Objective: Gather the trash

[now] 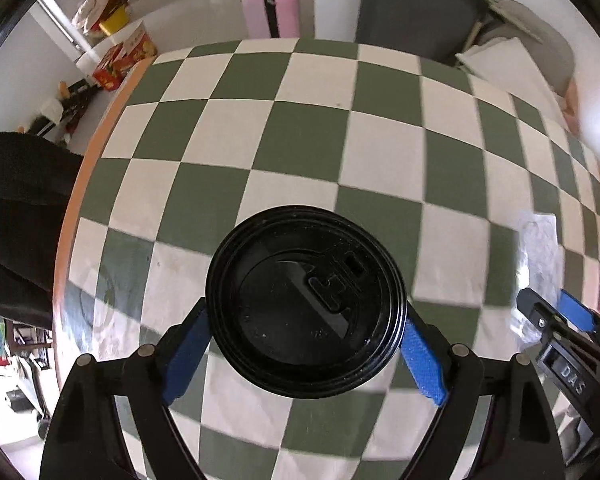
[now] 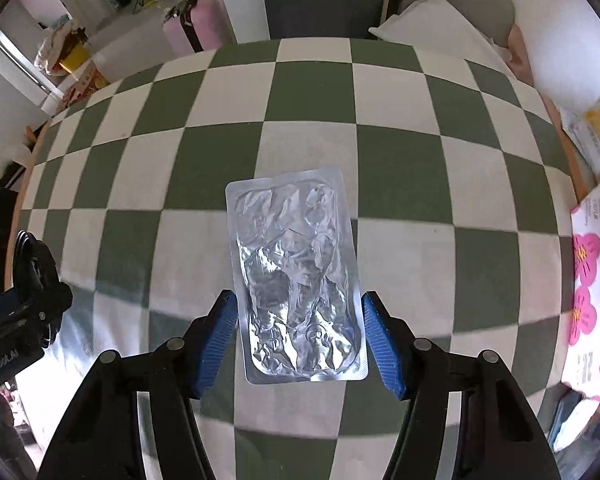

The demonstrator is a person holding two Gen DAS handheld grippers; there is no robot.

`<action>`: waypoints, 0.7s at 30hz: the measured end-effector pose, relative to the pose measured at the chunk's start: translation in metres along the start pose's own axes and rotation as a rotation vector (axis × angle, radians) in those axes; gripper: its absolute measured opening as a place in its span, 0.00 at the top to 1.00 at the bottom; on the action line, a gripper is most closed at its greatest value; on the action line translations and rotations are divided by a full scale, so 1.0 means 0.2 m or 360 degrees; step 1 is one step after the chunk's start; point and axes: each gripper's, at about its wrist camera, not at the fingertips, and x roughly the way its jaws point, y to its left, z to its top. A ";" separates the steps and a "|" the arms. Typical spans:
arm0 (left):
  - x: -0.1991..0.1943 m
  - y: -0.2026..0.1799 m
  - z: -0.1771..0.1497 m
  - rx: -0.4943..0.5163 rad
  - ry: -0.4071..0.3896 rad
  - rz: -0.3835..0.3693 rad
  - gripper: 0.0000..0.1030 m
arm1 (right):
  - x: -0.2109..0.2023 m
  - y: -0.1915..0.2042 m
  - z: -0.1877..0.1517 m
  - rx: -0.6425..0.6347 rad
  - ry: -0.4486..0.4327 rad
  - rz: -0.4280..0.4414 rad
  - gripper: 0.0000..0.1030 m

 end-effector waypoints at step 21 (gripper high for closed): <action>0.26 0.22 -0.24 -0.0182 0.0083 0.0128 0.16 | 0.14 0.02 0.01 0.0318 0.0213 0.0049 0.32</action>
